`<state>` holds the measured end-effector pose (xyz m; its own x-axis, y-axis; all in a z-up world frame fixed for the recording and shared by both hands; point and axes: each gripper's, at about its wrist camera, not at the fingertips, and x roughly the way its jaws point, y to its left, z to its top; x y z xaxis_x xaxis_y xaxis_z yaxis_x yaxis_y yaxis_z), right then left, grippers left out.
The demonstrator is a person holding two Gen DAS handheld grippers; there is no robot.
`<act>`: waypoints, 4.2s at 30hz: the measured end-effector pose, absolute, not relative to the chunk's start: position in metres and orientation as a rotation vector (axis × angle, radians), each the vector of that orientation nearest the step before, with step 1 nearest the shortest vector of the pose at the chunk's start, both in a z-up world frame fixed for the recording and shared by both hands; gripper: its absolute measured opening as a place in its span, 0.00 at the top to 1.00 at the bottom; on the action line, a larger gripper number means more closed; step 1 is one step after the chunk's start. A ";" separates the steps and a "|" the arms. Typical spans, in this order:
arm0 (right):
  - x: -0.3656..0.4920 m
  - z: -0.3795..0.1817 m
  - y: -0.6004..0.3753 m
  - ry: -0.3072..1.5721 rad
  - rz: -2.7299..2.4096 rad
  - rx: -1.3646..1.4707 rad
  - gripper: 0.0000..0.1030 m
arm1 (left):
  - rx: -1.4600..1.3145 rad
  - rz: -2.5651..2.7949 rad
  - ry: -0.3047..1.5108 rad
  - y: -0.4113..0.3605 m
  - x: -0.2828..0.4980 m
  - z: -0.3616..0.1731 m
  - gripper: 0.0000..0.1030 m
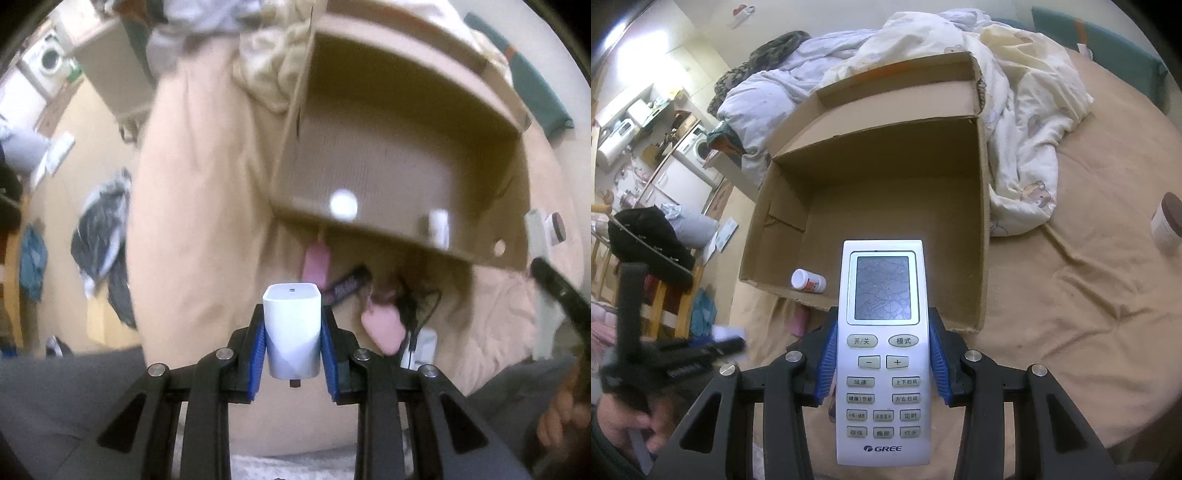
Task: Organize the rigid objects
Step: 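Lower charger and remote into the box and open both tools, then lift both tools out of the box back over the item pile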
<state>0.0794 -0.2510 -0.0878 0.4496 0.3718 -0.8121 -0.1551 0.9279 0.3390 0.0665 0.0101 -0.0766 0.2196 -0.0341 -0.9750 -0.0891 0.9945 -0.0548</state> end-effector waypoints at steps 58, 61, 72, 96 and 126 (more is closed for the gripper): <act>0.194 -0.140 -0.199 1.123 0.262 0.076 0.56 | 0.106 -0.071 1.260 -0.067 0.169 -0.145 0.76; 0.194 -0.135 -0.203 1.105 0.264 0.103 0.51 | 0.117 -0.072 1.254 -0.070 0.167 -0.143 0.76; 0.193 -0.106 -0.210 1.014 0.332 0.205 0.27 | 0.118 -0.114 1.212 -0.077 0.156 -0.120 0.12; 0.150 -0.054 -0.231 0.810 0.318 0.279 0.00 | 0.025 -0.043 1.122 -0.033 0.131 -0.049 0.12; 0.060 -0.074 -0.244 0.866 0.271 0.235 0.00 | -0.094 0.096 1.168 0.032 0.059 -0.074 0.12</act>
<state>0.0598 -0.2436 -0.0736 0.6174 0.3276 -0.7152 -0.1383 0.9402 0.3112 0.0588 0.0316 -0.0738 0.3884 0.0268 -0.9211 -0.1241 0.9920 -0.0234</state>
